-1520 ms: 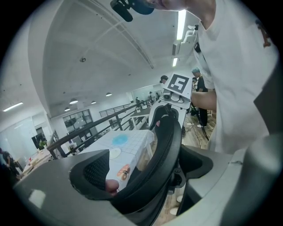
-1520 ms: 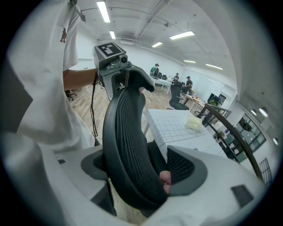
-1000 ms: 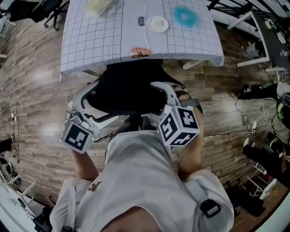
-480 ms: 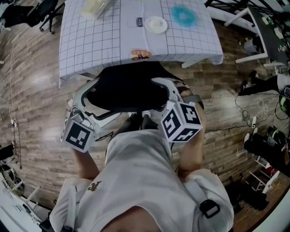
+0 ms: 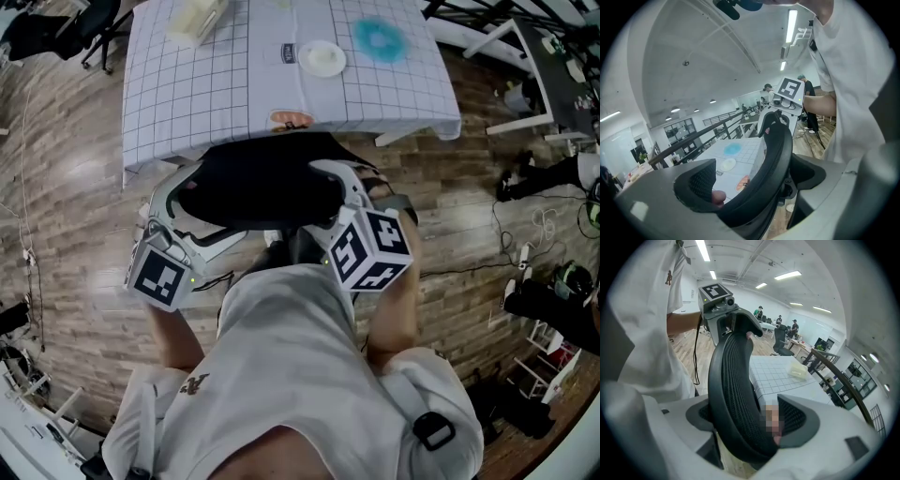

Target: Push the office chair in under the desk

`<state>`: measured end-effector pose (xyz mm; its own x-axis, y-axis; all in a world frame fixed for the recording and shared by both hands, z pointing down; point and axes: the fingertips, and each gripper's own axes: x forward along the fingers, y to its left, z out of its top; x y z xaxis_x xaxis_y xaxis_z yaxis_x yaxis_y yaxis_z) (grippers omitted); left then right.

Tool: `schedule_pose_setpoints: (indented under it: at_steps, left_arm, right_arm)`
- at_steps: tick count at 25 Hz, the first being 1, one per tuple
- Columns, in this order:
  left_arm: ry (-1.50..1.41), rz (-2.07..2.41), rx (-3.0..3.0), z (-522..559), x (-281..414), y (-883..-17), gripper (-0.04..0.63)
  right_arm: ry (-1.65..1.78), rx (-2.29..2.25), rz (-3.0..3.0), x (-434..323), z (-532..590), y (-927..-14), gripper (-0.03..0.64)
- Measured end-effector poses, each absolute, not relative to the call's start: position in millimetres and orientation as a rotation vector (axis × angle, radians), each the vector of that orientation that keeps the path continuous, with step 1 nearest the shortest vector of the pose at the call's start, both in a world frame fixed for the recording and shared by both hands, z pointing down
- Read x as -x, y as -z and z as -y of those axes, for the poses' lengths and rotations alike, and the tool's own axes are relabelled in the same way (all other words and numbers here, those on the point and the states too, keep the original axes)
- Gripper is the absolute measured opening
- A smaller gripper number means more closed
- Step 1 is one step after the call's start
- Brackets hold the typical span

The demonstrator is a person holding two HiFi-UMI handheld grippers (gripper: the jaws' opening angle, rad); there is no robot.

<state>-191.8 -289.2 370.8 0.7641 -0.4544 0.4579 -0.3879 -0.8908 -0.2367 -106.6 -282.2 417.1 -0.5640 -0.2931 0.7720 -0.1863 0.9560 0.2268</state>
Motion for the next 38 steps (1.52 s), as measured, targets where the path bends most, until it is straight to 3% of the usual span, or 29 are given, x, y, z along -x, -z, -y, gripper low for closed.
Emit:
schedule_pose_setpoints:
  at_steps: [38]
  left_arm:
    - [0.825,-0.778,2.838,343.0,171.9,-371.6,0.479]
  right_arm:
    - [0.200,-0.271,2.208,86.9,342.6,-416.1,0.348]
